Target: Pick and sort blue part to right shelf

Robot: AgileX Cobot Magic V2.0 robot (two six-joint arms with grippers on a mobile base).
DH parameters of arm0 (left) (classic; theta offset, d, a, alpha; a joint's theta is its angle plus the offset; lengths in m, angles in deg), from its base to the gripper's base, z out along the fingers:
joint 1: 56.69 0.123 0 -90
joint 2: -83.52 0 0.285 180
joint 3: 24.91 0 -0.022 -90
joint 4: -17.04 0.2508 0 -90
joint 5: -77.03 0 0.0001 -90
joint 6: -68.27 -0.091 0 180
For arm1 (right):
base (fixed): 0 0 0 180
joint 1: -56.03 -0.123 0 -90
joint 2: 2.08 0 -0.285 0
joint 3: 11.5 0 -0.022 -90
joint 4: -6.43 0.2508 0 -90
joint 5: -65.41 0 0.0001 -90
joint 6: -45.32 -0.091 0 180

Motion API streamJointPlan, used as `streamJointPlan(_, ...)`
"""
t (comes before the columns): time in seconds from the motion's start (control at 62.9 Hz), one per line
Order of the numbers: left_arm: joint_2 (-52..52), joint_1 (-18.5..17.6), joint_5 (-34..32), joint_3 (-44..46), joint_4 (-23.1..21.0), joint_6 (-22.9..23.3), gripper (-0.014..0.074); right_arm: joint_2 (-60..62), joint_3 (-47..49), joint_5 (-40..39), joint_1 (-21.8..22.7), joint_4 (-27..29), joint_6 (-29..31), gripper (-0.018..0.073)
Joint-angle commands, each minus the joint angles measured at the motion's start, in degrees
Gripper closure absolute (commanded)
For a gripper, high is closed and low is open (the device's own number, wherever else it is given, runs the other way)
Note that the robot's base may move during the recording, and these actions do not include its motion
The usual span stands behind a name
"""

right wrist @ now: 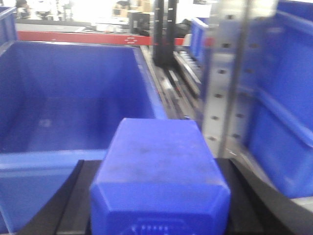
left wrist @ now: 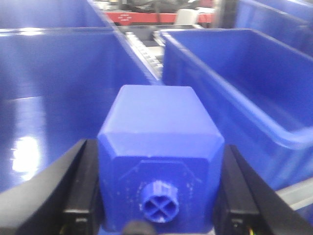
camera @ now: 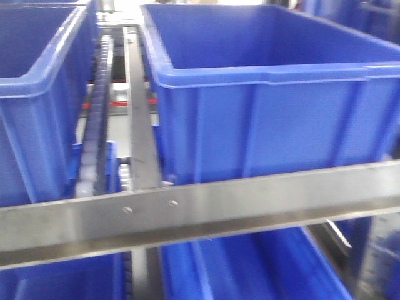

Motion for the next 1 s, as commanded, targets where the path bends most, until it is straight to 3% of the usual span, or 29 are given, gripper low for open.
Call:
streamJointPlan(0.0, 0.91, 0.08, -5.11, 1.56, -1.15, 0.20, 0.0328, -0.46, 1.77, -5.33, 0.28, -0.47, 0.37, 0.0145)
streamJointPlan(0.985, 0.91, 0.08, -5.11, 1.56, -1.15, 0.20, 0.0328, -0.46, 1.77, -5.33, 0.28, -0.47, 0.37, 0.0145)
